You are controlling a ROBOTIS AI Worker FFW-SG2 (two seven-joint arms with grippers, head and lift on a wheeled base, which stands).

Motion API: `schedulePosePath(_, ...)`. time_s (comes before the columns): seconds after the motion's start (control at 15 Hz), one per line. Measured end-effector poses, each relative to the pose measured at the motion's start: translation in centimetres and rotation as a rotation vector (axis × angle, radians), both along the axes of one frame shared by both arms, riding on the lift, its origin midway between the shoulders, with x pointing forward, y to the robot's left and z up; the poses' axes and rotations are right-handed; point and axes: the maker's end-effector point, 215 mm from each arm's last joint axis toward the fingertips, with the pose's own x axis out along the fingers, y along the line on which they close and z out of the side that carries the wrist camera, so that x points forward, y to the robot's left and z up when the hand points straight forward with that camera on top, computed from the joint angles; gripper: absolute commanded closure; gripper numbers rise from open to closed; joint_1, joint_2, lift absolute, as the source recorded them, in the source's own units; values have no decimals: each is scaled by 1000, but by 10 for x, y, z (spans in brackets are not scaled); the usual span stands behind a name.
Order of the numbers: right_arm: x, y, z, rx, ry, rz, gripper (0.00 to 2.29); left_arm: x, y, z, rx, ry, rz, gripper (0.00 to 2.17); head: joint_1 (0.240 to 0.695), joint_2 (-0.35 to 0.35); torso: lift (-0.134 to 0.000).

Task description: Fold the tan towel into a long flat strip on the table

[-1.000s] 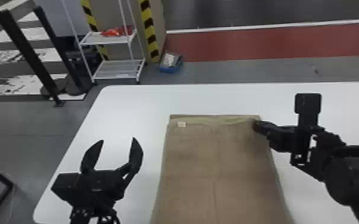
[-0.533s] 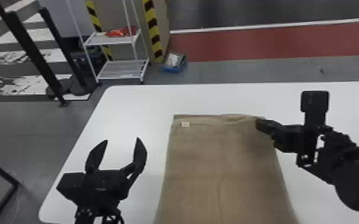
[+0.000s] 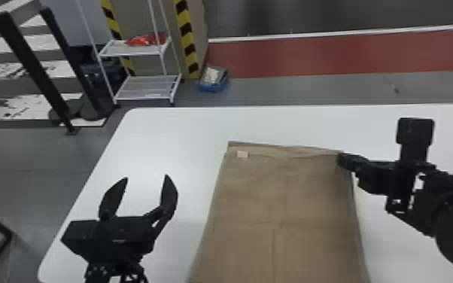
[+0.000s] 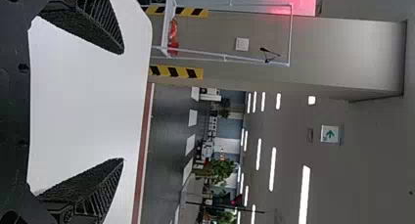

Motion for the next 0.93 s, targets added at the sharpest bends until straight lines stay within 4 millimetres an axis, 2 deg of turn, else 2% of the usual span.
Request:
schedulePosePath(0.4,6,-65,29,63,-51,-117,1295,1,-1,0,-1,0,-2,93,695,50,-123)
schedulePosePath(0.53,5,-65,45,94,-84,-108,1295,1,-1,0,-1,0,-2,93,695,47,-123)
schedulePosePath(0.6,4,-53,57,121,-115,-78,1295,1,-1,0,-1,0,-2,93,695,53,-123)
schedulePosePath(0.73,-1,-9,87,178,-183,20,1295,0,-1,0,-1,0,-1,93,695,88,-123)
schedulePosePath(0.8,-6,26,104,204,-218,90,1295,0,-1,0,-1,-1,-1,93,695,115,-123)
schedulePosePath(0.87,-14,61,118,220,-243,160,1295,0,-1,0,-1,-1,0,93,695,176,-123)
schedulePosePath(0.93,-23,91,125,228,-253,214,1291,-1,0,0,0,-2,1,93,695,211,-123)
